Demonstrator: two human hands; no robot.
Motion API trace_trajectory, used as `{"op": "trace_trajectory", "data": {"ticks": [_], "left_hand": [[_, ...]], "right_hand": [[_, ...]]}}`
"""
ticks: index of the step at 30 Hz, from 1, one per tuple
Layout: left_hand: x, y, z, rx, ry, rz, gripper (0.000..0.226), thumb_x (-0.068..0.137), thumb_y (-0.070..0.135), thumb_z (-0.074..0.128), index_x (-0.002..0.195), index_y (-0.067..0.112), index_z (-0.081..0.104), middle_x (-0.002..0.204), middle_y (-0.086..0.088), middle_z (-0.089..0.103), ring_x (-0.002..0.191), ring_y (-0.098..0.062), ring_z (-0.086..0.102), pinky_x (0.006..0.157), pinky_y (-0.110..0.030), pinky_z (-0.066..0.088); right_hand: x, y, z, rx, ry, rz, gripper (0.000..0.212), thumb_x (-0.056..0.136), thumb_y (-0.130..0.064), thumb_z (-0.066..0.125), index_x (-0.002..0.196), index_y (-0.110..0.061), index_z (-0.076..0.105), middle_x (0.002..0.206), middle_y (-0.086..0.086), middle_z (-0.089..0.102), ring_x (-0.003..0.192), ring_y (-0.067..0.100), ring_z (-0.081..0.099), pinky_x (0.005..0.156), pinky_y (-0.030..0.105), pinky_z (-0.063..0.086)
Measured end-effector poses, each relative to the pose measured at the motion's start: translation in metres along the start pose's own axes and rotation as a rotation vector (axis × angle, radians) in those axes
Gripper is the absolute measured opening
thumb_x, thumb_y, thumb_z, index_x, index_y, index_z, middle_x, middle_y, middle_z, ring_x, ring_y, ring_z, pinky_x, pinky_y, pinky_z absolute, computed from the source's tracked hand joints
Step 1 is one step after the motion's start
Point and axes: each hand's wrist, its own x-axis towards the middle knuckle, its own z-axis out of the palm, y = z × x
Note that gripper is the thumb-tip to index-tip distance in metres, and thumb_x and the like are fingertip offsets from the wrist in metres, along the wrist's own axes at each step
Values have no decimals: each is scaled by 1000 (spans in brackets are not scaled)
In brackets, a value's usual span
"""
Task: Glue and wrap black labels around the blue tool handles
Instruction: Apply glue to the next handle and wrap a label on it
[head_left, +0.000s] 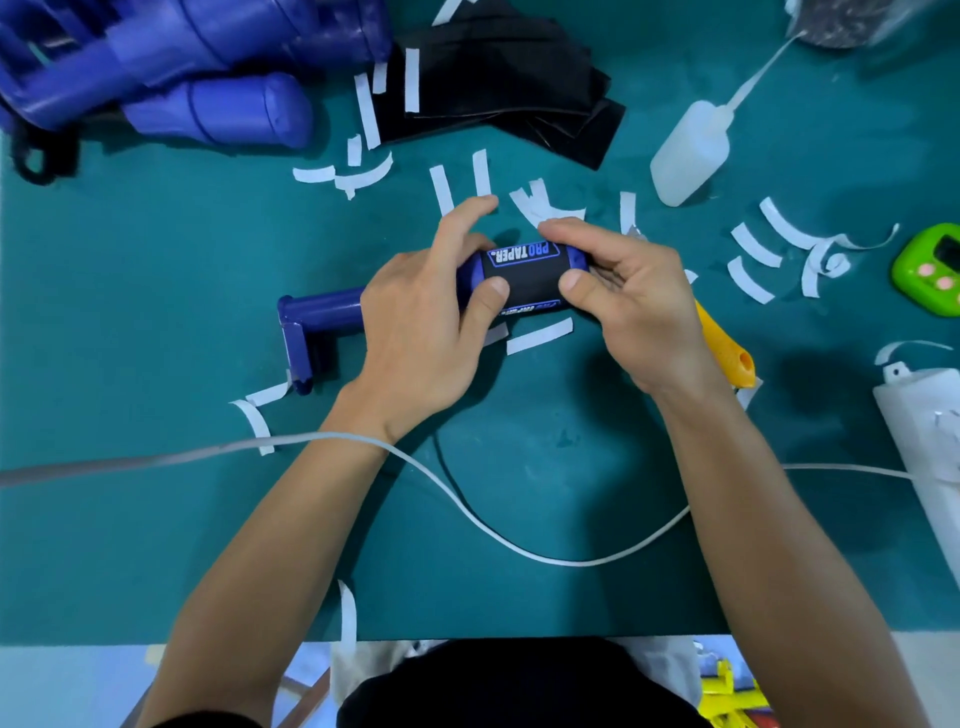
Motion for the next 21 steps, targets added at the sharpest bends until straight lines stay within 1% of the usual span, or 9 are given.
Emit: {"op": "trace_trajectory", "data": {"ticks": [3,5,7,9,11,14,16,19,21], "left_hand": [[0,-2,-2,-9,-30,6,50,105,29,53,153,24,42,121,17,70,85,-15,52,84,-32,36],[-1,-1,0,-5,-30,6,49,104,25,53,152,23,44,121,16,71,84,-13,49,84,-30,33],[-1,0,2,11,-3,14,46,103,23,55,149,21,49,118,13,72,83,-12,48,85,-27,32],[-1,0,2,23,29,30,43,103,21,57,146,17,54,115,9,73,85,-13,50,85,-27,33],[-1,1,3,12,36,28,41,102,21,58,143,17,57,116,7,74,88,-16,54,87,-28,36],[-2,1,2,-2,31,24,39,102,21,58,141,17,59,116,6,74,92,-20,58,90,-31,39],[-1,2,0,-13,24,26,37,103,20,57,140,17,59,114,4,74,91,-21,58,90,-33,40],[-2,4,-3,-3,-10,12,40,104,19,54,144,18,58,116,3,74,92,-24,58,89,-35,41],[-2,4,-6,8,-57,4,46,104,17,51,150,19,53,120,1,73,94,-24,58,89,-32,38]], "right_hand": [[0,-1,-3,-13,-9,8,44,94,-4,58,130,-26,68,134,5,69,126,14,65,106,28,51],[-1,-4,0,-27,26,37,42,94,-6,58,131,-23,69,135,3,69,126,12,64,105,27,51],[-5,-8,15,-138,138,21,36,91,-14,64,125,-22,73,126,-5,72,117,10,67,101,28,54],[-10,-11,33,-302,270,-66,30,87,-18,72,117,-17,74,114,-9,73,103,8,68,92,23,54],[-11,-11,39,-326,313,-104,31,87,-14,75,118,-12,75,119,-5,72,109,6,66,95,20,51],[-9,-12,23,-282,211,-60,34,93,-11,69,127,-13,73,134,2,69,131,7,60,111,32,48],[-8,-12,15,-266,151,-50,34,97,-11,64,130,-14,72,137,3,67,134,8,58,113,36,47],[-7,-13,9,-283,97,-60,34,101,-12,58,132,-15,71,140,2,66,135,5,56,114,29,46],[-6,-12,5,-317,83,-71,34,102,-13,55,133,-15,70,140,-1,65,135,2,55,112,23,43]]}}
